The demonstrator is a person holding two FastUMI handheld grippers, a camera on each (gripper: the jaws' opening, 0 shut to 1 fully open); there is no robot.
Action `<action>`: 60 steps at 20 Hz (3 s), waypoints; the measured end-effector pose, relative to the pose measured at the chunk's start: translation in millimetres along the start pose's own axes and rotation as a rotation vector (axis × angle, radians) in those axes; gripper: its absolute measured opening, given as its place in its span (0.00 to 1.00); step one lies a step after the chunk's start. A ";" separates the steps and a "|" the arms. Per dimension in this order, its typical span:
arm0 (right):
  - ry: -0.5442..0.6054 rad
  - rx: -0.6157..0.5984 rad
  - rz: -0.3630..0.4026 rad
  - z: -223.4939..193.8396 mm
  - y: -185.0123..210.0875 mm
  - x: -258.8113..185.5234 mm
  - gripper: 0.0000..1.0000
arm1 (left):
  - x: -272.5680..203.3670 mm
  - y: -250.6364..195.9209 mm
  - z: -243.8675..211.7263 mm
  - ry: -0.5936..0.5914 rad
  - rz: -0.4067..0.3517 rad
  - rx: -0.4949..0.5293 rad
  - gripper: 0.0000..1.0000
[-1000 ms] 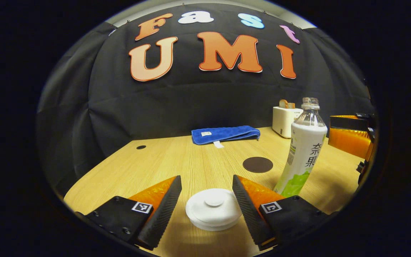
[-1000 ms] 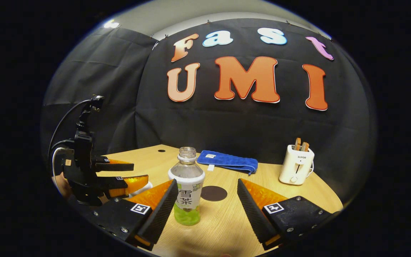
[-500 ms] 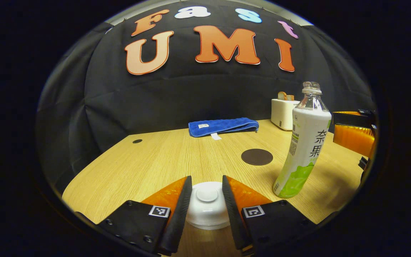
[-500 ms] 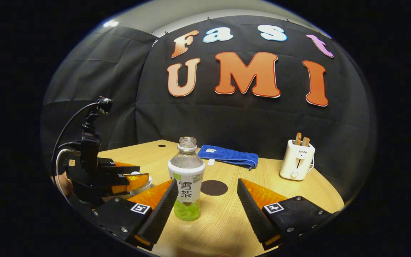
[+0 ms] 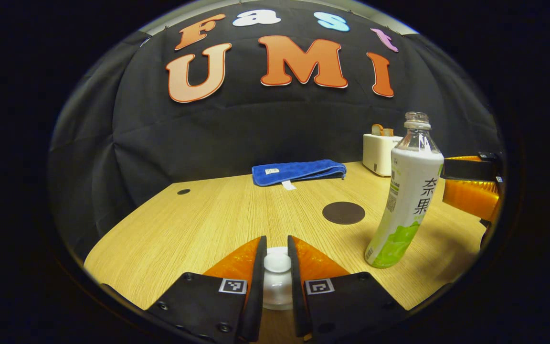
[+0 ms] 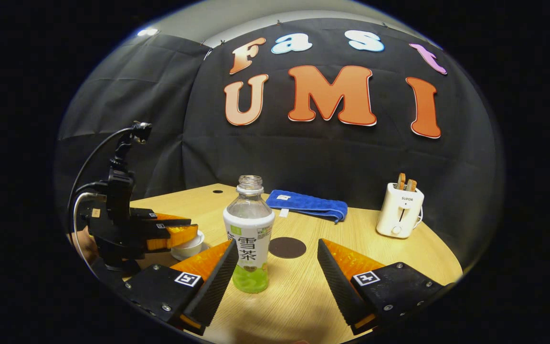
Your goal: Open the teacup lid with one hand, grasp the water bottle and pour water into the teacup with the other hand; after pouring, place the water bottle on the coaster and then close the teacup lid.
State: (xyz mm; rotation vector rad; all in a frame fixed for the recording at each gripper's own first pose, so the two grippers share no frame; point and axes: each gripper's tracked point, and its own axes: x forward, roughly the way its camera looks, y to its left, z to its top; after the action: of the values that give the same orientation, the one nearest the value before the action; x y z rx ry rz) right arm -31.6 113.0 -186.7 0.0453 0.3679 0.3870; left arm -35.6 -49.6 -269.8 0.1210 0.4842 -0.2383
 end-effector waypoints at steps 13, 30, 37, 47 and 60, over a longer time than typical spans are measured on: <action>0.090 0.007 0.080 -27.0 38.3 38.0 0.94 | -18.0 71.8 40.8 -0.131 0.157 -0.026 0.30; 0.153 -0.154 -0.030 -21.8 26.8 62.6 0.63 | -35.4 144.3 6.1 -0.099 0.260 -0.111 0.31; 0.172 -0.448 -0.156 -12.3 4.0 72.5 0.63 | -42.1 171.3 -3.5 -0.090 0.302 -0.128 0.30; 0.158 -0.787 -0.241 -1.5 11.0 91.7 0.62 | -47.0 193.1 -13.0 -0.085 0.301 -0.143 0.30; 0.101 -1.323 -0.263 -8.3 54.0 107.2 0.62 | -61.7 216.9 -20.9 -0.107 0.316 -0.132 0.30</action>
State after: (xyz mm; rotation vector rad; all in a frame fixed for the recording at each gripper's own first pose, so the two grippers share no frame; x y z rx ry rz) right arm 38.1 203.1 -225.1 -1.3046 0.1570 0.3117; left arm -42.6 175.5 -246.2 0.0539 0.3670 0.0960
